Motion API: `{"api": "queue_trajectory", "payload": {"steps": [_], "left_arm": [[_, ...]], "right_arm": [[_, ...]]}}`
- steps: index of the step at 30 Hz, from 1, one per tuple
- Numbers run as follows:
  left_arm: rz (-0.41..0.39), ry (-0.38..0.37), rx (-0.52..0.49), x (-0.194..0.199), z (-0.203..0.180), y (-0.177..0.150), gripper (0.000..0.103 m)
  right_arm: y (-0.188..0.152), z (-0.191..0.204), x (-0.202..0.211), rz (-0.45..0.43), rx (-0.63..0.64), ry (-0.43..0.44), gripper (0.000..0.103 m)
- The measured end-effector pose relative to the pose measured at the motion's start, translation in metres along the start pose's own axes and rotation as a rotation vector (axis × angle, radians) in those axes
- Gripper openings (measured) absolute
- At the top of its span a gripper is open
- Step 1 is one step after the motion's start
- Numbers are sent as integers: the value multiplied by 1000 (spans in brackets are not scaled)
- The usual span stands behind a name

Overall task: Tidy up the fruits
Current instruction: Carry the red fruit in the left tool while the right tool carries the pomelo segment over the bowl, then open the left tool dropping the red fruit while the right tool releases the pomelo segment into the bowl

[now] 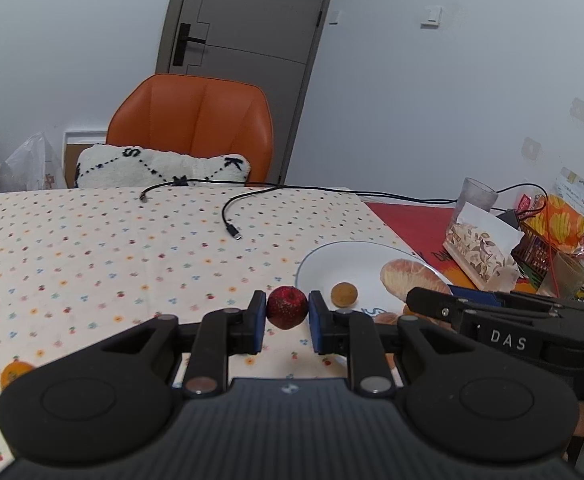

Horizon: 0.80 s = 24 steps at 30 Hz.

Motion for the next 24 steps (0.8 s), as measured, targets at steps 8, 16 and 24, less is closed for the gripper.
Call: {"api": "queue_trajectory", "payload": {"steps": [8, 16, 24], "left_arm": [[17, -7, -18, -21, -17, 2, 21], [43, -13, -23, -43, -32, 1, 21], [58, 2, -7, -56, -35, 1, 24]], "right_arm": [[5, -27, -9, -4, -9, -26, 40], [10, -52, -18, -7, -33, -55, 40], [14, -58, -33, 1, -40, -42, 40]]}}
Point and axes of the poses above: each gripper's, at about its wrist camera, not at the fingertips, and x roughly against the way its jaws point, z to its left, y to its top, the point moved 6 cm from there along -x, roughly the way its jaws point, and after that the axes turned 8 degrees about x, right-handed, at the moved point
